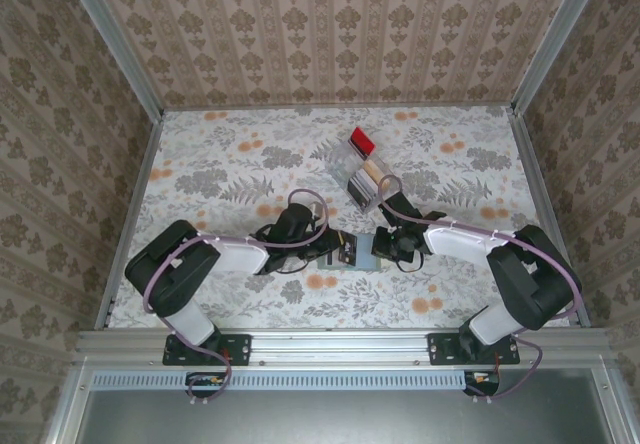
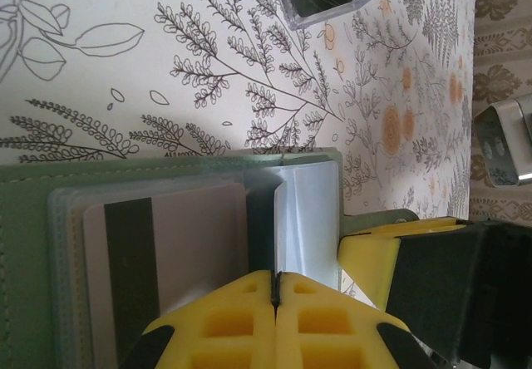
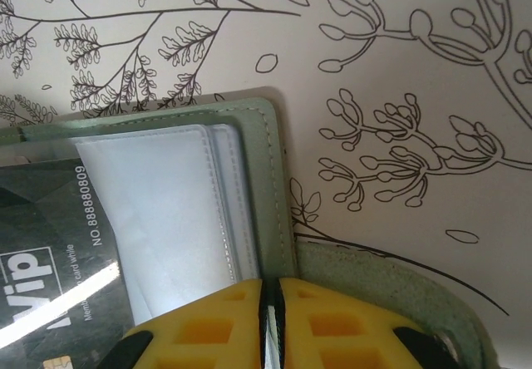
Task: Put the credit cards into the card holder
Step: Insert the credit card into the card slot.
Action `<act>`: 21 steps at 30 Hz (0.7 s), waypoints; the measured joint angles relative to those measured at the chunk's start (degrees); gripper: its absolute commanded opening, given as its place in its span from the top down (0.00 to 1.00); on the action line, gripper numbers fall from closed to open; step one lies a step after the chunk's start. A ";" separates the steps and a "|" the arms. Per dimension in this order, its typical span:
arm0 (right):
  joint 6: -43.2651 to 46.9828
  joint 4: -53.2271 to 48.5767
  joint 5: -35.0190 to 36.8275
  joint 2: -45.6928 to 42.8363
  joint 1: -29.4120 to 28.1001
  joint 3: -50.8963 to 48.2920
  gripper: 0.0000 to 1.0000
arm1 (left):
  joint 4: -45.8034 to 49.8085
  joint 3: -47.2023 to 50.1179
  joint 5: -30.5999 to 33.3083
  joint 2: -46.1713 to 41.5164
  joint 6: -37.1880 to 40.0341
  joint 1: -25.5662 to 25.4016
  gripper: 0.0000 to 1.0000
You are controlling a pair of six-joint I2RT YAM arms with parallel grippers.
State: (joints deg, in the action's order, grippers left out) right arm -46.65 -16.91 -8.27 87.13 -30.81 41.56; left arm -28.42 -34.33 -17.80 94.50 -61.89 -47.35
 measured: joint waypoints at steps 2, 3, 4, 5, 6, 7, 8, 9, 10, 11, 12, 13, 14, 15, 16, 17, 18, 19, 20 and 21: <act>0.00 0.02 0.11 0.00 0.00 -0.02 0.86 | -0.52 0.00 0.74 0.66 -0.04 -0.42 1.00; -0.02 0.02 0.13 0.00 0.00 -0.04 0.85 | -0.79 -0.02 1.05 0.92 -0.07 -0.66 1.00; -0.02 0.07 0.13 0.04 0.00 -0.04 0.86 | -1.11 -0.02 1.16 1.29 -0.11 -0.90 1.00; -0.04 0.13 0.13 0.09 0.00 -0.04 0.85 | -1.46 -0.02 1.20 1.73 -0.22 -1.05 1.00; -0.11 0.17 0.13 0.11 0.00 -0.04 0.86 | -1.68 -0.02 1.29 2.12 -0.24 -1.18 1.00; -0.20 0.20 0.13 0.11 0.00 -0.07 0.86 | -1.75 -0.02 1.40 2.45 -0.26 -1.33 1.00; -0.22 0.28 0.13 0.11 0.00 -0.11 0.86 | -1.84 -0.02 1.40 2.69 -0.31 -1.42 0.99; -0.26 0.42 0.13 0.11 0.00 -0.20 0.85 | -1.97 -0.02 1.40 2.93 -0.37 -1.49 0.99; -0.44 0.55 0.11 0.11 0.00 -0.31 0.86 | -2.10 -0.04 1.51 3.15 -0.44 -1.66 0.98; -0.55 0.76 0.11 0.11 0.02 -0.39 0.86 | -2.12 -0.17 1.64 3.28 -0.46 -1.81 0.97; -0.70 0.90 0.07 0.11 0.02 -0.46 0.85 | -2.10 -0.33 1.75 3.30 -0.46 -1.99 0.96; -0.98 1.09 0.00 0.11 0.00 -0.55 0.86 | -2.05 -0.52 2.01 3.39 -0.46 -2.16 0.94; -1.25 1.22 -0.09 0.11 0.02 -0.61 0.85 | -2.03 -0.83 2.12 3.50 -0.48 -2.38 0.93; -1.38 1.33 -0.11 0.11 0.02 -0.70 0.85 | -2.01 -1.14 2.29 3.65 -0.46 -2.56 0.93; -1.55 1.49 -0.15 0.11 0.02 -0.79 0.86 | -1.86 -1.53 2.47 3.85 -0.46 -2.73 0.93; -1.70 1.55 -0.24 0.11 0.02 -0.81 0.85 | -1.73 -1.95 2.73 4.07 -0.46 -2.93 0.92; -1.77 1.60 -0.28 0.11 0.02 -0.83 0.86 | -1.55 -2.19 2.97 4.15 -0.46 -3.10 0.92; -1.92 1.73 -0.33 0.09 0.02 -0.92 0.85 | -1.36 -2.43 3.30 4.15 -0.46 -3.26 0.91; -1.99 1.81 -0.42 0.04 0.02 -1.01 0.85 | -1.18 -2.62 3.56 4.15 -0.46 -3.37 0.91; -2.12 1.95 -0.52 -0.02 0.02 -1.11 0.85 | -0.94 -2.80 3.72 4.15 -0.44 -3.41 0.90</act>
State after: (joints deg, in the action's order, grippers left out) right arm -48.77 -14.96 -8.80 87.11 -30.79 40.45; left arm -29.36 -37.12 -14.09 98.65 -62.33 -50.76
